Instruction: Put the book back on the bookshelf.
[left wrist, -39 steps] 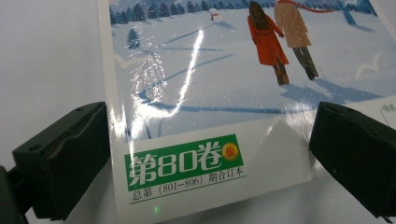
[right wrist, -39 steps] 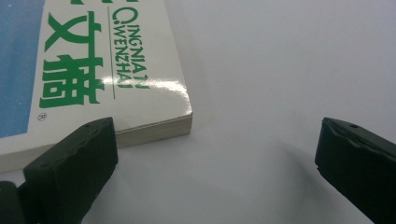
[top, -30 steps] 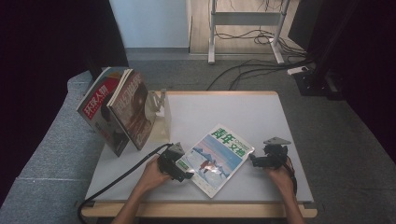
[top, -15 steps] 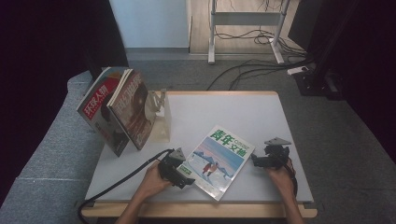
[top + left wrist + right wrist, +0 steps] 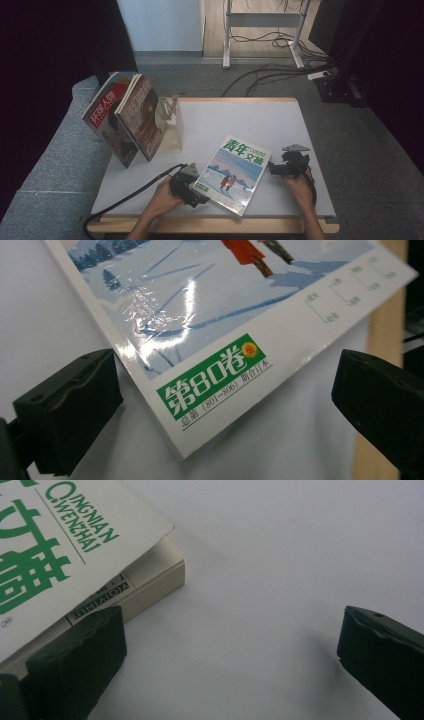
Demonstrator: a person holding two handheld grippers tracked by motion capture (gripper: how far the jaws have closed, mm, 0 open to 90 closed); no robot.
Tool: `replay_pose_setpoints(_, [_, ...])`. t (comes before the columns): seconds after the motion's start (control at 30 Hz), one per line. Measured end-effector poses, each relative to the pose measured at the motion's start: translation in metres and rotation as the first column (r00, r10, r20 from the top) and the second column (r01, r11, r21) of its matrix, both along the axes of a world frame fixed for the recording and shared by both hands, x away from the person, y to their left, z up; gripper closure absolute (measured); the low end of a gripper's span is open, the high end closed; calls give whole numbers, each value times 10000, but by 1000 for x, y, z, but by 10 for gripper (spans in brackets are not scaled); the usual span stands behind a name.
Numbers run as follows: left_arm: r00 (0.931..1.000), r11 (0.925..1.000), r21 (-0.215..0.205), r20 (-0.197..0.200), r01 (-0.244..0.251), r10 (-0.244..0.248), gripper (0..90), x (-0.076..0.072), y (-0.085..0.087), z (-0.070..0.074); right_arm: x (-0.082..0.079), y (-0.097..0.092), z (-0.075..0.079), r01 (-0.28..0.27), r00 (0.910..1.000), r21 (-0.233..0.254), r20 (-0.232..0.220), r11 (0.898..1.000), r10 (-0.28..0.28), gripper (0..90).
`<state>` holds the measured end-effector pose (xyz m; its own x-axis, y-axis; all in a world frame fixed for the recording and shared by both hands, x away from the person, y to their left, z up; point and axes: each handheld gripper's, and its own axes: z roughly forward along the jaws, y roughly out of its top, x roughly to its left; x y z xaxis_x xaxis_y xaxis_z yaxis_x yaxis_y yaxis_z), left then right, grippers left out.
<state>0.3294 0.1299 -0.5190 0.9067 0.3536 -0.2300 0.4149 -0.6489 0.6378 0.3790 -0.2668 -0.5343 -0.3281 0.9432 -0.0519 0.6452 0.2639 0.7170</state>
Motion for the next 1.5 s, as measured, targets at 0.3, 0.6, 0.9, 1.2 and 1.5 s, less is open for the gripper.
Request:
replay_pose_setpoints(0.3, [9954, 9986, 413, 904, -341, 302, 0, 8, 14, 8, 12, 3, 1, -16, 10000, 64, -54, 10000, 17, 0])
replay_pose_setpoints(0.6, [9616, 9741, 853, 1988, -2093, 1891, 0, 29, 38, 13, 14, 2, 0, -76, 9999, 191, -130, 9998, 78, 0])
replay_pose_setpoints(0.9, [9616, 9640, 1314, 1813, -2313, 2061, 0, 42, 27, -5, 16, 3, 0, -118, 9998, 196, -150, 9997, 121, 0])
replay_pose_setpoints(1.2, [9625, 9677, 1073, 1744, -2282, 2076, 0, 32, 28, -5, 25, 9, 1, -121, 9999, 107, -78, 9999, 122, 0])
replay_pose_setpoints(1.5, [9666, 9760, 871, 1811, -1995, 1814, 0, 18, 24, -5, 40, 19, 2, -190, 9998, 58, -100, 9998, 190, 10])
